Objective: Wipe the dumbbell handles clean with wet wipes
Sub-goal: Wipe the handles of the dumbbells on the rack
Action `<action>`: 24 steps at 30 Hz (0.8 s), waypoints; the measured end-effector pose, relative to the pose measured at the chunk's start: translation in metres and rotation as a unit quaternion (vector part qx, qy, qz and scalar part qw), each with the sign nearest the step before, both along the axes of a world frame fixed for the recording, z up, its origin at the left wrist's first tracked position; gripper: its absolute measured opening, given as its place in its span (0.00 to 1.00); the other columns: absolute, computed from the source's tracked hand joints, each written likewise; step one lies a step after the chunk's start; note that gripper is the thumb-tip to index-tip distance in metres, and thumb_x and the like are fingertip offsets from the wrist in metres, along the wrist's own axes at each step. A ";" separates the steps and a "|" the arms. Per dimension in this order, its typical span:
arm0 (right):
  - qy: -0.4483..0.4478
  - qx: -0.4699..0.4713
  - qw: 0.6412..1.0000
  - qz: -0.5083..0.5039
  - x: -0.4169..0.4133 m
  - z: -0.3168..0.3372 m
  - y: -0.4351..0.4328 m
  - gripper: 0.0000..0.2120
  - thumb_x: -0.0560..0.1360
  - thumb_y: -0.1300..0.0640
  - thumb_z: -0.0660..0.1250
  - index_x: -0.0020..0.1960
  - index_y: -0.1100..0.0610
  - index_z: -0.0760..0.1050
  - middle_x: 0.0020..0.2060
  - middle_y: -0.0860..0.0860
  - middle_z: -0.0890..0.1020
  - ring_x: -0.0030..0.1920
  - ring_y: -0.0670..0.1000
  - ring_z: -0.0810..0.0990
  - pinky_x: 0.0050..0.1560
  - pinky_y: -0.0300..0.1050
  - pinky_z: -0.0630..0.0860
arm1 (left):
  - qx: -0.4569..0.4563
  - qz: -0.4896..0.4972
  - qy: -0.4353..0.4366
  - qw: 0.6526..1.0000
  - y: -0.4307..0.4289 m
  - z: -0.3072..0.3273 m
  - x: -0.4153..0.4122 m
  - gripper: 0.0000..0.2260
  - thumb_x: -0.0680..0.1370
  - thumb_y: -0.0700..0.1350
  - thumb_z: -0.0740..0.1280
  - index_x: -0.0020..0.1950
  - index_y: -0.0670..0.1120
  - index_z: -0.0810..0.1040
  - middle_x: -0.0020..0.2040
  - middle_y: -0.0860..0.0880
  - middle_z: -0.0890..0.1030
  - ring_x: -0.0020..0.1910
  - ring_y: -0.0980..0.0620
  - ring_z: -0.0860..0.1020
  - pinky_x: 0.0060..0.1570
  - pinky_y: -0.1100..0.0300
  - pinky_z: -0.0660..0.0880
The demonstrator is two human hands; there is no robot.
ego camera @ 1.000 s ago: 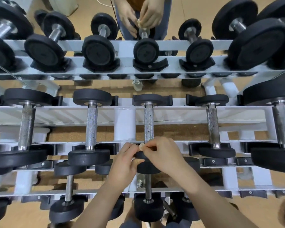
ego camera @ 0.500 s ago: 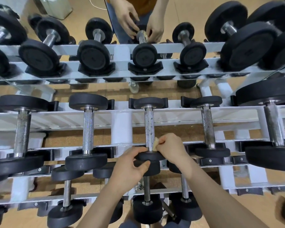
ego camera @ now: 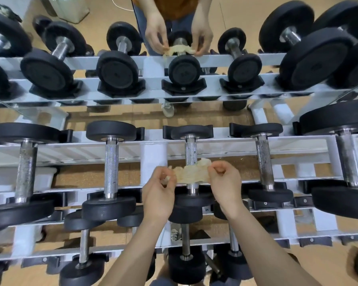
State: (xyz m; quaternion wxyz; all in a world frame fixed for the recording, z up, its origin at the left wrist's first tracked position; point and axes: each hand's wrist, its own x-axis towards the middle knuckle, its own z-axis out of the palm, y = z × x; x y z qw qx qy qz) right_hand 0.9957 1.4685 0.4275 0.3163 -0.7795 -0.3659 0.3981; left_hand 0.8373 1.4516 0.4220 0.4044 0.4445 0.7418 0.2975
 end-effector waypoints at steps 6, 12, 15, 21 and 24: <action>-0.082 0.042 0.988 0.122 -0.022 -0.005 -0.017 0.06 0.78 0.54 0.64 0.51 0.54 0.79 0.43 0.47 0.82 0.43 0.46 0.79 0.46 0.43 0.75 | 0.024 -0.103 0.036 0.994 0.004 -0.006 0.008 0.06 0.76 0.50 0.71 0.51 0.52 0.84 0.48 0.57 0.80 0.45 0.60 0.78 0.47 0.68 0.72; -0.096 0.086 0.989 0.077 -0.040 -0.010 0.005 0.10 0.80 0.55 0.62 0.44 0.55 0.79 0.31 0.49 0.80 0.33 0.49 0.76 0.37 0.49 0.75 | 0.017 0.031 -0.047 0.998 0.029 0.000 0.033 0.07 0.77 0.44 0.71 0.54 0.48 0.85 0.49 0.56 0.84 0.45 0.64 0.78 0.43 0.81 0.67; -0.112 0.134 0.983 0.056 -0.051 -0.005 0.035 0.08 0.80 0.56 0.62 0.50 0.54 0.80 0.34 0.48 0.82 0.34 0.46 0.79 0.37 0.43 0.76 | 0.080 0.026 -0.039 0.996 0.057 0.006 0.041 0.07 0.78 0.42 0.69 0.51 0.51 0.85 0.45 0.60 0.82 0.44 0.63 0.78 0.44 0.77 0.69; -0.237 0.225 0.939 0.103 -0.050 -0.010 0.045 0.10 0.80 0.58 0.63 0.55 0.58 0.81 0.47 0.52 0.84 0.47 0.50 0.81 0.50 0.44 0.78 | 0.170 -0.044 0.059 0.983 0.075 -0.007 0.034 0.07 0.78 0.39 0.68 0.50 0.47 0.85 0.46 0.58 0.82 0.44 0.62 0.77 0.45 0.78 0.68; -0.276 0.179 0.938 0.114 -0.050 -0.004 0.047 0.11 0.81 0.56 0.60 0.53 0.59 0.80 0.42 0.53 0.83 0.42 0.53 0.81 0.40 0.43 0.75 | 0.071 -0.015 0.024 0.997 0.078 -0.006 0.035 0.09 0.80 0.44 0.65 0.47 0.46 0.85 0.42 0.56 0.82 0.41 0.56 0.78 0.42 0.67 0.70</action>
